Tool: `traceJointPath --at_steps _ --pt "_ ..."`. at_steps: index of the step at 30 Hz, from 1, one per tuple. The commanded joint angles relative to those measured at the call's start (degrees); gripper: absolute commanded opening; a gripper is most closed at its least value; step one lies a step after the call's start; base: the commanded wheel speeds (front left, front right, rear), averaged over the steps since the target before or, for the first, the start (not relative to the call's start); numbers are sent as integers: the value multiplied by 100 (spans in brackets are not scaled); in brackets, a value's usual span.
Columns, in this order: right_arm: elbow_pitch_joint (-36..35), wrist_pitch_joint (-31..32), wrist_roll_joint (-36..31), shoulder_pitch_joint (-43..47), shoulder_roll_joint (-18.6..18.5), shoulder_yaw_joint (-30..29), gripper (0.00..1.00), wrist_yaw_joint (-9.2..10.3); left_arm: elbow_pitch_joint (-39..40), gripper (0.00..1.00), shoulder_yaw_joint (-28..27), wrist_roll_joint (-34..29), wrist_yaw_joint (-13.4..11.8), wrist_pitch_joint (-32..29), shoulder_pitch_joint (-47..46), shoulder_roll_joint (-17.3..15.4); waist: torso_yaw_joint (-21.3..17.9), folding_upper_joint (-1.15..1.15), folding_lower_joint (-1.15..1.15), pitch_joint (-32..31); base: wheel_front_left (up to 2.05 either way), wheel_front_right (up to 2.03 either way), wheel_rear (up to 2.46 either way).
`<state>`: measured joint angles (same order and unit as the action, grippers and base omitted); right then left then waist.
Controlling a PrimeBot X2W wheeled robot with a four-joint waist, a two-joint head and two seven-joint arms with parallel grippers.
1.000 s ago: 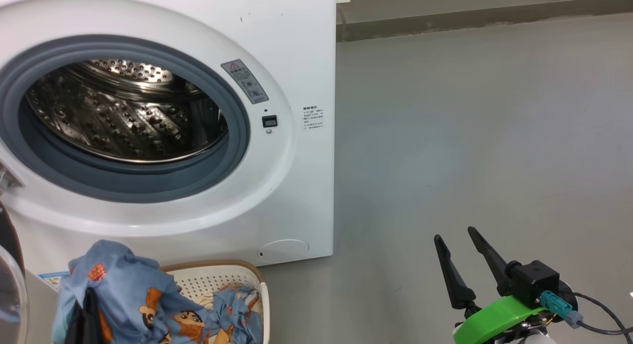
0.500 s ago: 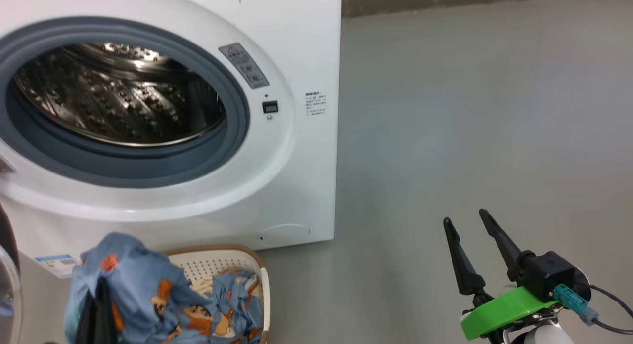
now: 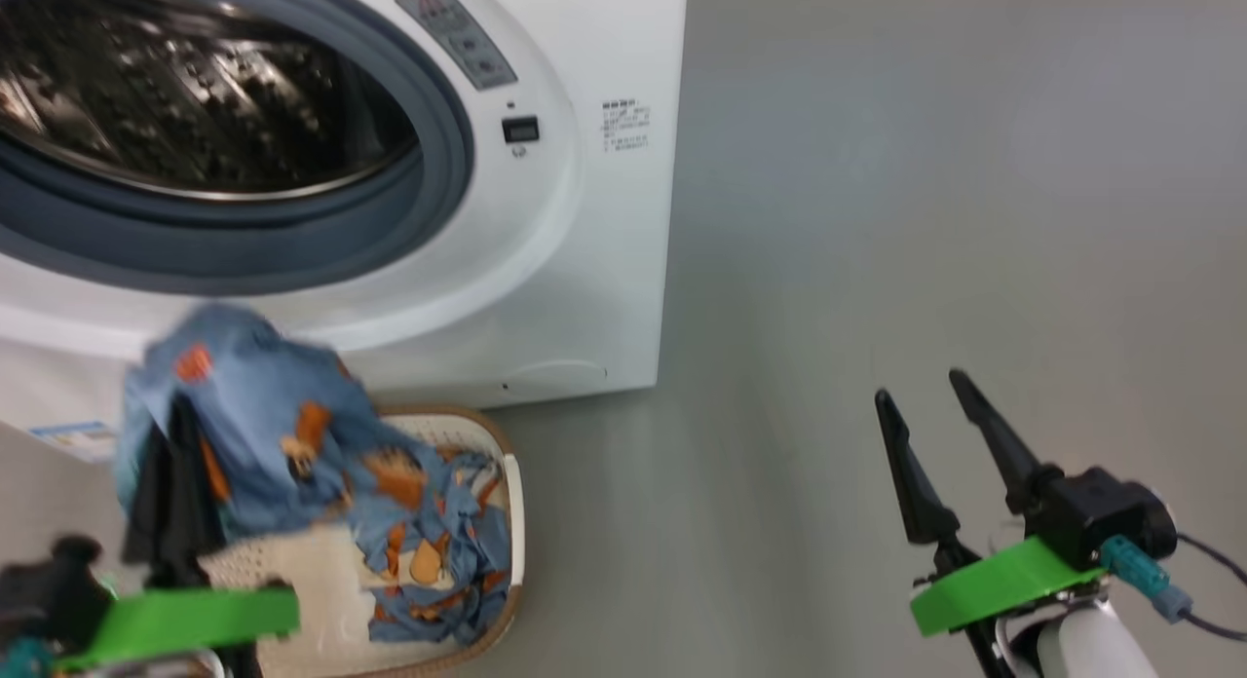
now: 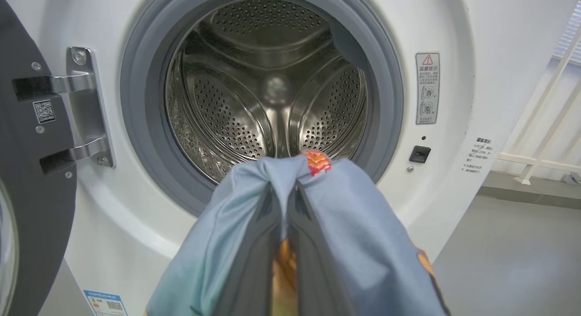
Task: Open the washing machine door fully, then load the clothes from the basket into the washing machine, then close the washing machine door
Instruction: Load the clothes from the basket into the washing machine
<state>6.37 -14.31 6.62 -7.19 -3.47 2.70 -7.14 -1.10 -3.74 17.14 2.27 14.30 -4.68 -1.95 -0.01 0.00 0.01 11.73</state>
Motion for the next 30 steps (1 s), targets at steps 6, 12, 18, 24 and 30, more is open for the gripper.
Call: traceJointPath --at_steps 6,12,18,24,30 --pt "-254 -69 -44 -389 -58 127 100 -35 34 0 -487 -173 118 70 -927 -93 -122 0 -1 725 0 0 0" --pt "-307 -69 -43 -548 -81 143 100 -35 -349 0 -818 -401 310 70 -1764 -97 -228 0 -1 1088 0 0 0" --pt "-359 -69 -24 -642 -77 162 100 -35 -921 0 -1003 -448 464 70 -2704 -347 -306 0 -1 1515 0 0 0" --pt "-383 -69 47 -759 -65 165 100 -35 -1529 0 -1092 -530 501 70 -3638 -686 -399 0 -1 1940 0 0 0" --pt "-419 -69 119 -891 -46 161 100 -35 -2338 0 -904 -531 517 70 -4686 -1087 -472 0 -1 2302 0 0 0"
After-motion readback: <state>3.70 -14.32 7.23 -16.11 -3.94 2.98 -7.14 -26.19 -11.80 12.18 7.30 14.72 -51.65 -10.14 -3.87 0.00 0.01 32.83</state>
